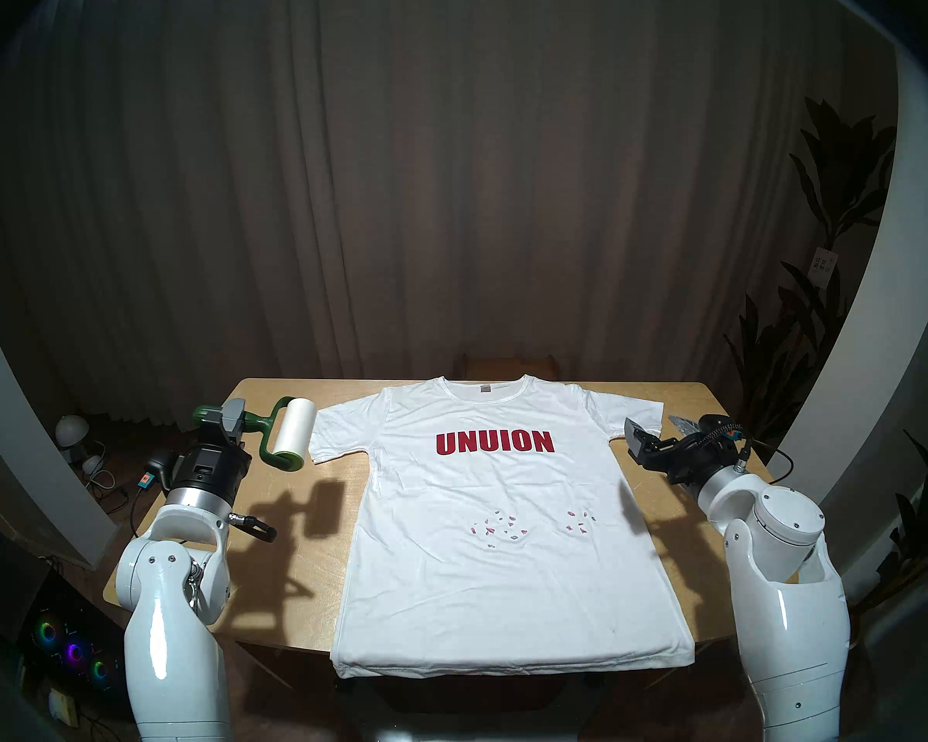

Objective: Use the fur roller to clean a top

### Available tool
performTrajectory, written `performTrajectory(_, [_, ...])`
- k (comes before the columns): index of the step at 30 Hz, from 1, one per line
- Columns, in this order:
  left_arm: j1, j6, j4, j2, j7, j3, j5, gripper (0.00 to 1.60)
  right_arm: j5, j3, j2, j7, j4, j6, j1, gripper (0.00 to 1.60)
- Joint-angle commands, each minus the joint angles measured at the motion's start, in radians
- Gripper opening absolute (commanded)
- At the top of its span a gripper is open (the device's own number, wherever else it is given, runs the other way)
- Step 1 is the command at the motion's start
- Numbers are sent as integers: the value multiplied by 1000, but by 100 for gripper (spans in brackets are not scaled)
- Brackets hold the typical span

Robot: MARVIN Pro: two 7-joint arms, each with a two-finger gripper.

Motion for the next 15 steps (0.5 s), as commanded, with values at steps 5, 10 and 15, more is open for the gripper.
performTrajectory(5, [18,-102,-37,-33,-26,168,202,0,-59,16,-12,-7,50,-154,-85,160])
performTrajectory(10, [18,-147,-32,-42,-20,239,286,0,-112,-10,-5,-7,106,-234,-78,160])
performTrajectory(15, [25,-175,-28,-38,-24,282,347,0,-148,-20,4,-1,158,-291,-66,160])
